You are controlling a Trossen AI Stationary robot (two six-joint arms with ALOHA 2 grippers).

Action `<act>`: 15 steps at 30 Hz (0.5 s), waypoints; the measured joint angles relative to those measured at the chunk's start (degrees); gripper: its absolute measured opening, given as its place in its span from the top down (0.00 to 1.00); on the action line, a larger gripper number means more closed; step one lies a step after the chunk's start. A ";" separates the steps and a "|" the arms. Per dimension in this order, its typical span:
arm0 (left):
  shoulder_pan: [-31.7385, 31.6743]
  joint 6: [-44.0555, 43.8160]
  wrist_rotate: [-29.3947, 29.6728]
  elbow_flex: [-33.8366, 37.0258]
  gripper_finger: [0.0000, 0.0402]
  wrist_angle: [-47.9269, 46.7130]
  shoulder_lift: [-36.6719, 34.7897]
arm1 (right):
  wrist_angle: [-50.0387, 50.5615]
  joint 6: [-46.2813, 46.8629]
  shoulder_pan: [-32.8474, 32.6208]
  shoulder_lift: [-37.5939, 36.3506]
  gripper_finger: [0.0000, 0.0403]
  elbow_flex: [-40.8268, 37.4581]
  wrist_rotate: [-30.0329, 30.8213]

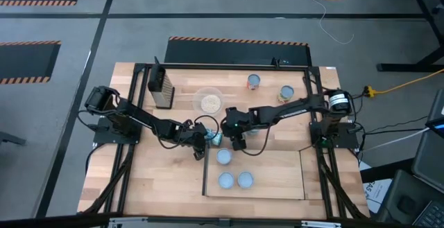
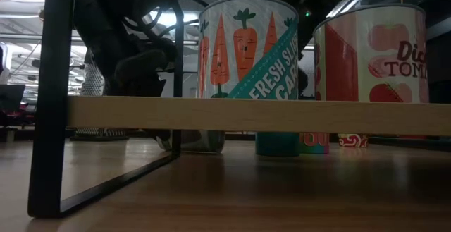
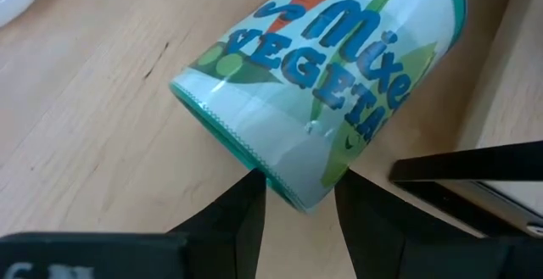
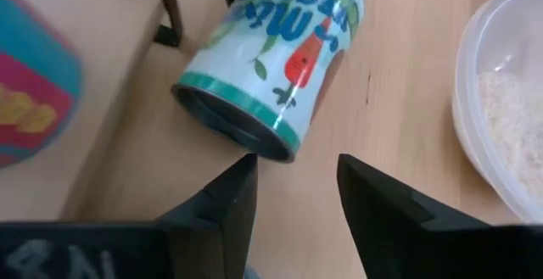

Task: Pick and place cans onto a shelf
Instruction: Put the canned mixed vegetables on the shelf

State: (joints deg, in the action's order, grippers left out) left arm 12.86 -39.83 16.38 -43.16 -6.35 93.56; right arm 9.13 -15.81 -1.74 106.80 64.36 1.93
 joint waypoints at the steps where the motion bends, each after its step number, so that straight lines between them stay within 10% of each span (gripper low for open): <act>1: 0.00 0.00 0.00 0.00 0.66 0.00 0.00 | -0.88 0.00 0.12 0.49 0.58 0.00 0.00; 15: 0.02 0.01 -0.03 0.04 0.66 -0.22 -0.02 | -9.09 0.02 0.46 5.18 0.61 0.02 -3.82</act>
State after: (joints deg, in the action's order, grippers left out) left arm 12.88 -39.82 16.35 -43.11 -6.57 93.54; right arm 0.04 -15.79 -1.28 111.98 64.38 -1.89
